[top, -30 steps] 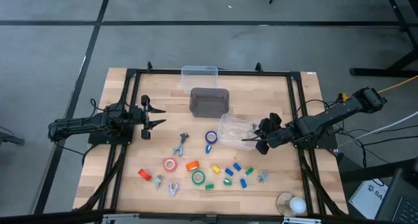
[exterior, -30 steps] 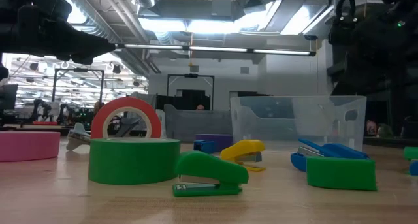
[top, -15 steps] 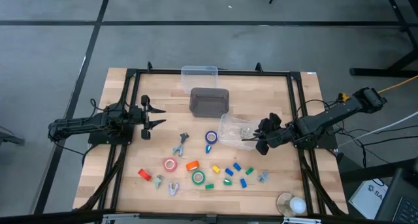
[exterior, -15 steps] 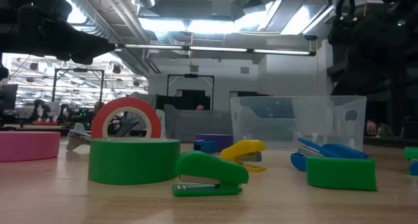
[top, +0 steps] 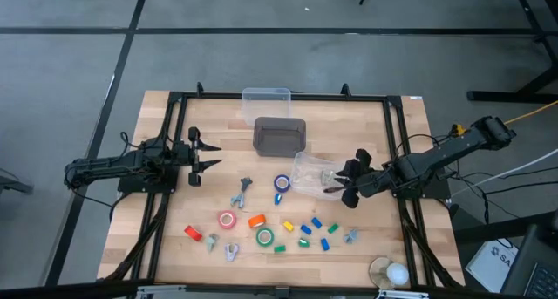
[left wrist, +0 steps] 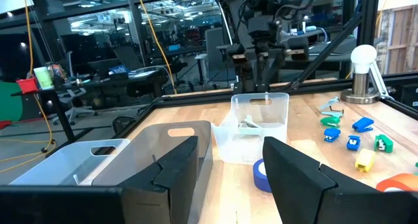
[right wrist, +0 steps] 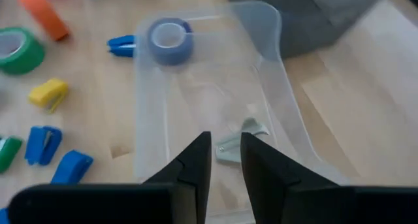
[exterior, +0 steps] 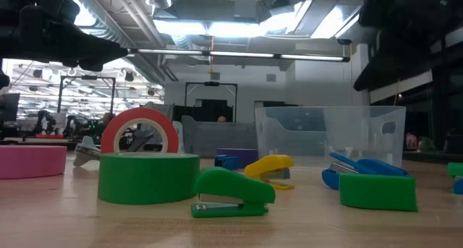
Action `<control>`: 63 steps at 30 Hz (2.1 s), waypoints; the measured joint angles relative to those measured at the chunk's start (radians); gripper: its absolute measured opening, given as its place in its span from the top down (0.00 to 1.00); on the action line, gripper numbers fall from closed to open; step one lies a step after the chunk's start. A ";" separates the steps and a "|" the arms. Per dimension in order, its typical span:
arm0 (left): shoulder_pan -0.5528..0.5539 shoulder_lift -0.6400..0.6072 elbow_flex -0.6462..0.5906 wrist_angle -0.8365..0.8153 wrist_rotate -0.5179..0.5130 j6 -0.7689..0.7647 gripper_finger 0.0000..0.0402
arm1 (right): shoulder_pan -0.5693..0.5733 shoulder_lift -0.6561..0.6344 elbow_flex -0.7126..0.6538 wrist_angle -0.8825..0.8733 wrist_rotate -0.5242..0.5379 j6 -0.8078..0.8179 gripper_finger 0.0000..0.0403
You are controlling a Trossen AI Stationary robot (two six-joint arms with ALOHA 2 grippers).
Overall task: Pick and place Stapler, Stapler remover, tape
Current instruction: Put the blue staple remover into the bottom transparent bin
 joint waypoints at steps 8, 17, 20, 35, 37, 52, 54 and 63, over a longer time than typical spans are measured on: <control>0.000 0.000 0.000 0.000 0.000 0.000 0.58 | 0.049 0.000 0.014 0.018 0.000 -0.047 0.78; 0.000 0.000 0.000 0.000 0.000 0.000 0.58 | 0.073 0.000 0.014 0.014 -0.034 -0.044 0.78; 0.000 0.000 0.000 0.000 0.000 0.000 0.58 | 0.093 0.000 0.014 0.014 -0.042 -0.044 0.78; 0.000 0.000 0.000 0.000 0.000 0.000 0.58 | 0.219 0.000 0.014 0.038 -0.195 0.039 0.78; 0.000 0.000 0.000 0.000 0.000 0.000 0.58 | 0.234 0.000 0.014 0.037 -0.201 0.038 0.78; 0.000 0.000 0.000 0.000 0.000 0.000 0.58 | 0.299 0.000 0.014 -0.005 -0.280 0.108 0.78; 0.000 0.000 0.000 0.000 0.000 0.000 0.58 | 0.308 0.000 0.014 -0.008 -0.281 0.151 0.78; 0.000 0.000 0.000 0.000 0.000 0.000 0.58 | 0.359 0.000 0.014 0.000 -0.290 0.287 0.78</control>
